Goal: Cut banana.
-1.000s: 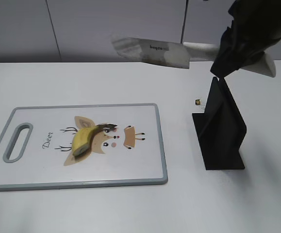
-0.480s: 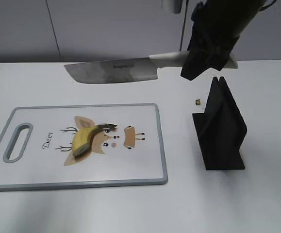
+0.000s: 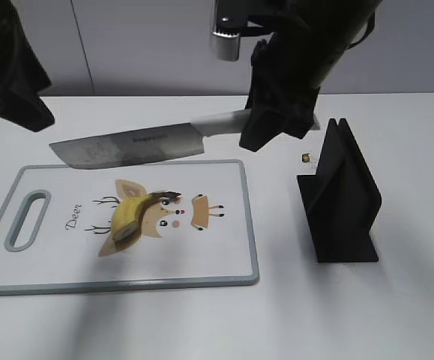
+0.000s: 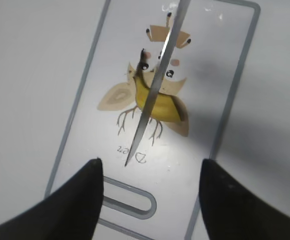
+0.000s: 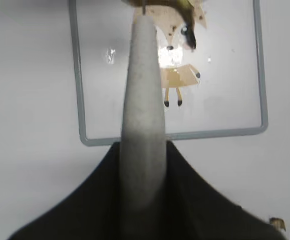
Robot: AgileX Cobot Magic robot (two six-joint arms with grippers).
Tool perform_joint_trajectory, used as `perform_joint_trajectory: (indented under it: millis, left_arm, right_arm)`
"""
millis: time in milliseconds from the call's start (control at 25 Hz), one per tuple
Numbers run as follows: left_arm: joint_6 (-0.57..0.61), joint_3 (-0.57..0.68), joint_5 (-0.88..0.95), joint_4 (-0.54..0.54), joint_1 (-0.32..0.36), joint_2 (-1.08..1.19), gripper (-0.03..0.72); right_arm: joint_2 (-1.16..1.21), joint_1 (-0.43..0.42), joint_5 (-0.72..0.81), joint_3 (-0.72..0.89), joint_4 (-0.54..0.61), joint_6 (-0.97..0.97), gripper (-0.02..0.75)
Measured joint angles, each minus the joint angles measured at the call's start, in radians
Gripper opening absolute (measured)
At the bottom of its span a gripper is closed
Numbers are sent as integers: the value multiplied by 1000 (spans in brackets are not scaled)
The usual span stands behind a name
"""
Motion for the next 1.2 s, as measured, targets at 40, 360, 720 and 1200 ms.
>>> perform_joint_trajectory:
  millis: [40,360,720,1200]
  left_arm:
    - [2,0,4,3,0,21,590]
    - [4,-2,3,10,0,99,588]
    - [5,39,-43,49,1,135,587]
    - [4,77,-87,-14,83,146,545]
  right_arm:
    - [11,3,-4,-2,15,-2,161]
    - [57,4,-14,-6,66,-55,161]
    - [57,4,-15,-10,106,-88,161]
    - [57,4,-15,-10,178,-132,161]
